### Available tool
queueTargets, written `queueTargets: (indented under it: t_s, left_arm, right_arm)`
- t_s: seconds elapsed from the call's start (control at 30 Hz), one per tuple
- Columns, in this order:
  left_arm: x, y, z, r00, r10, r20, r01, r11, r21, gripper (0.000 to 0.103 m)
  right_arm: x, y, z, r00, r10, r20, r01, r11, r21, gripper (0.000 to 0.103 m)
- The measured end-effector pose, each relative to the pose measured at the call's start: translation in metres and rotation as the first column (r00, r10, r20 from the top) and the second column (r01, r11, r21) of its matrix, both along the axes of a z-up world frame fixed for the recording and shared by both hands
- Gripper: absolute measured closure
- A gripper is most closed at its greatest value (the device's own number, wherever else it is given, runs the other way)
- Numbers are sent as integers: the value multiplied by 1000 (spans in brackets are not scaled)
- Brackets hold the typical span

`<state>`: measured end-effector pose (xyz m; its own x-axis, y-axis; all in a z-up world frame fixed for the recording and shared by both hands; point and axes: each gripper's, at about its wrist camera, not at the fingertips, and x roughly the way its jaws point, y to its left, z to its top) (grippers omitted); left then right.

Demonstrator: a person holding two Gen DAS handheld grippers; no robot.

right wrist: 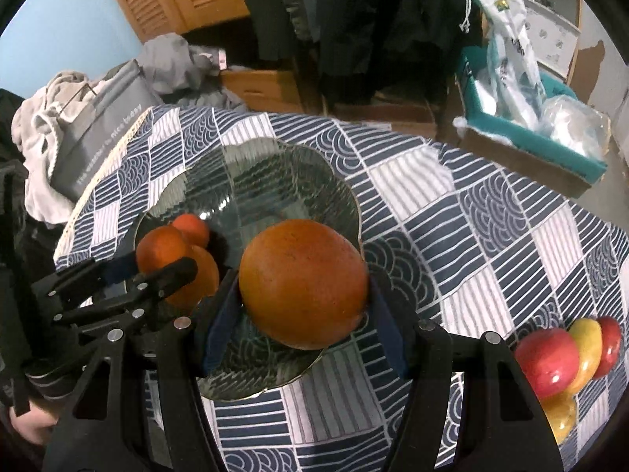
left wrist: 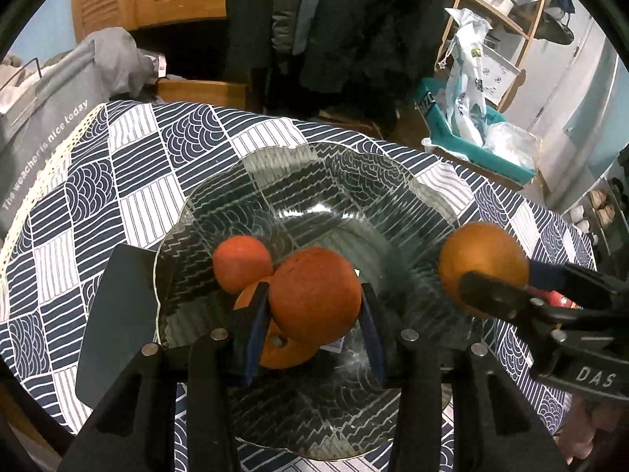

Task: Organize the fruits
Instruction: 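Carry the tangerine in the left tool over the glass bowl while the right tool carries the orange, then open the left tool to drop the tangerine into the bowl while the right tool releases the orange, then withdraw both open tools from the bowl toward the apples and mango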

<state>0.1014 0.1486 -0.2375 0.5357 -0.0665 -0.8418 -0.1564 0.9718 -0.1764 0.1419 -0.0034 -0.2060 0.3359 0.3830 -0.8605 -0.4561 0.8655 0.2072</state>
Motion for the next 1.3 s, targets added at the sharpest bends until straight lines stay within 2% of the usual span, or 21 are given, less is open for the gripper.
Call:
queueTargets:
  t_s: [0.3, 0.47, 0.83, 1.0, 1.3]
  left_arm:
    - [-1, -5, -4, 1000, -9, -11, 9, 1000, 18, 52]
    - [-2, -7, -4, 1000, -12, -12, 13, 1000, 20, 35]
    - [-5, -15, 5, 999, -35, -4, 35, 998, 45, 32]
    - [-7, -16, 12, 999, -34, 7, 34, 999, 28, 32]
    - [-15, -30, 42, 997, -58, 59, 56, 998, 27, 32]
  right_arm:
    - [4, -4, -4, 999, -17, -44, 19, 999, 37, 37]
    - [6, -4, -5, 998, -20, -58, 22, 999, 42, 35]
    - [6, -11, 0, 998, -39, -47, 42, 997, 65, 35]
    - [4, -16, 11, 998, -57, -14, 58, 996, 61, 35]
    - [-11, -26, 47, 990, -70, 126, 70, 998, 3, 35]
